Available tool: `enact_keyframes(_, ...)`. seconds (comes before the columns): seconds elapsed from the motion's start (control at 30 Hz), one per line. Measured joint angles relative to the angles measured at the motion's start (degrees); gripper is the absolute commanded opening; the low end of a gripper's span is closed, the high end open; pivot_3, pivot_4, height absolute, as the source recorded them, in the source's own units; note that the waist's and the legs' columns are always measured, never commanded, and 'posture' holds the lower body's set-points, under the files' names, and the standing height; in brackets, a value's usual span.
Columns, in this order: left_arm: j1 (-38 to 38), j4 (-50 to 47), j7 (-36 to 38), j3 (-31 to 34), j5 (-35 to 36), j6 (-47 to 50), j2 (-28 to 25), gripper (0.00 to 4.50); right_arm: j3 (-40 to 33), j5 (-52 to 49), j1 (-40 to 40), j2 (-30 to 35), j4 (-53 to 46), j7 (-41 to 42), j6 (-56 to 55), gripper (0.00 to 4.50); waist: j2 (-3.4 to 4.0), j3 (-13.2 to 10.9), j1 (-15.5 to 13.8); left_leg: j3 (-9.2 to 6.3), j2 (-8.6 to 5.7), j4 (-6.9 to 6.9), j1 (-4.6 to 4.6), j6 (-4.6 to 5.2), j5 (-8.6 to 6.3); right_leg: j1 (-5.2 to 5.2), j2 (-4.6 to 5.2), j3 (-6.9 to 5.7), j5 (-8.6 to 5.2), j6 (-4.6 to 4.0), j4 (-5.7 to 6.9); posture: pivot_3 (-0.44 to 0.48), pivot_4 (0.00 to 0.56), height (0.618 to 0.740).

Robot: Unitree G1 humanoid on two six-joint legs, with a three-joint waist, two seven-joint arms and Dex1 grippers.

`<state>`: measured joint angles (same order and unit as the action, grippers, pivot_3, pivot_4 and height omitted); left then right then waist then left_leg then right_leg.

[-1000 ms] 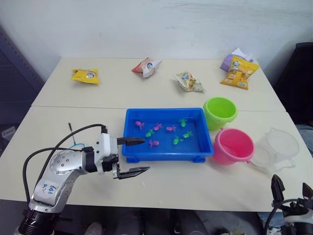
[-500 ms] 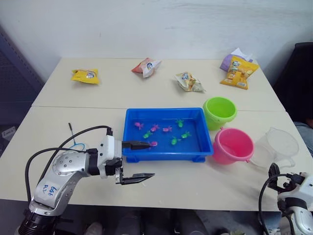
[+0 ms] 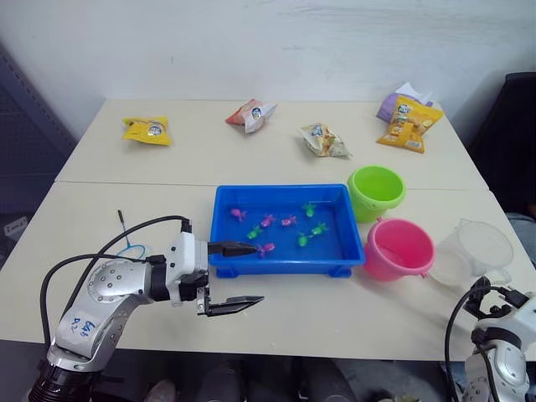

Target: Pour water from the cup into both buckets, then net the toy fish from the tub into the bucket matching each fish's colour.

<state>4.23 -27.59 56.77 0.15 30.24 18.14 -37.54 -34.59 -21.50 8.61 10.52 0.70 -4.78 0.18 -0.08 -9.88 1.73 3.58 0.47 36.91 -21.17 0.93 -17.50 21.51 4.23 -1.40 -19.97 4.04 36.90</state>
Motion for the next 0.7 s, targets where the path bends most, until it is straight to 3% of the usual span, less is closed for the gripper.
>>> enact_keyframes(0.43, 1.11, 0.00, -0.91, -0.11, -1.09, -0.95, 0.42, 4.47, -0.58, 0.13, -6.57, -0.06, 7.43, -2.12, -5.08, 4.50, 0.00, 0.00, 0.10, 0.01, 0.01, -0.01, 0.01, 0.01, 0.01, 0.01, -0.04, 0.02, 0.00, 0.00, 0.03, 0.000, 0.150, 0.738)
enact_keyframes(0.57, 1.75, 0.03, -0.92, -0.12, -1.09, -1.18, 0.76, 4.50, -0.51, 0.11, -8.19, -0.06, 9.53, -1.53, -7.64, 2.70, 0.00, 0.00, 0.09, 0.01, 0.01, 0.00, 0.01, 0.02, 0.02, 0.01, -0.04, 0.02, 0.00, 0.01, 0.04, 0.000, 0.150, 0.738)
enact_keyframes(0.7, 2.04, 0.40, -0.83, -0.17, -1.09, -1.31, 0.87, 4.50, -0.44, 0.04, -9.39, -0.06, 11.24, -0.64, -10.24, 0.49, 0.00, 0.00, 0.07, 0.01, 0.01, -0.01, 0.00, 0.02, 0.02, 0.01, -0.04, 0.02, 0.01, 0.01, 0.03, 0.000, 0.150, 0.738)
